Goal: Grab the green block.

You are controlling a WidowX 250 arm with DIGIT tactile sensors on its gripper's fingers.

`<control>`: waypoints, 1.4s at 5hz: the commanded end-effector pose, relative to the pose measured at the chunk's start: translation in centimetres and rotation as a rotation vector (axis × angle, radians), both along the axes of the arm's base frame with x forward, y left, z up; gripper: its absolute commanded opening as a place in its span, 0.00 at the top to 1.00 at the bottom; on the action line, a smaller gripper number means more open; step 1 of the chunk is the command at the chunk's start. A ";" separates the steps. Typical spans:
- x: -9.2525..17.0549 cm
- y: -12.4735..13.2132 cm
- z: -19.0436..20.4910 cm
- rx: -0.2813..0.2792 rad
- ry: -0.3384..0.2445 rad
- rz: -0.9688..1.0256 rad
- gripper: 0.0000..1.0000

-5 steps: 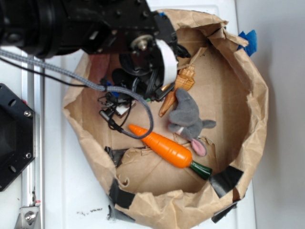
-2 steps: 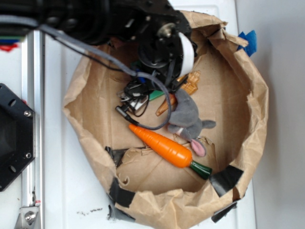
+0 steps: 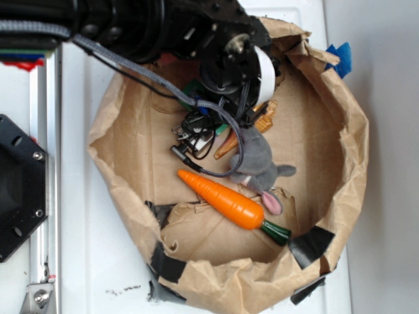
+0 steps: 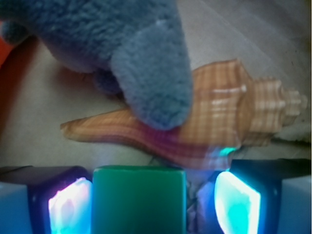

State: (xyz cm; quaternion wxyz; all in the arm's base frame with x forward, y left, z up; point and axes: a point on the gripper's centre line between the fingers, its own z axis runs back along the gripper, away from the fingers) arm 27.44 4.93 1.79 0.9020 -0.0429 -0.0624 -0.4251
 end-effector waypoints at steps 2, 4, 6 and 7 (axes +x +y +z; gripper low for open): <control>-0.9 -2.0 0.3 0.031 -0.015 -0.019 1.00; -1.6 -2.5 5.4 -0.005 -0.034 0.041 1.00; 0.1 -5.9 10.3 -0.121 0.014 0.223 1.00; -0.2 -6.9 12.2 -0.028 0.007 0.473 1.00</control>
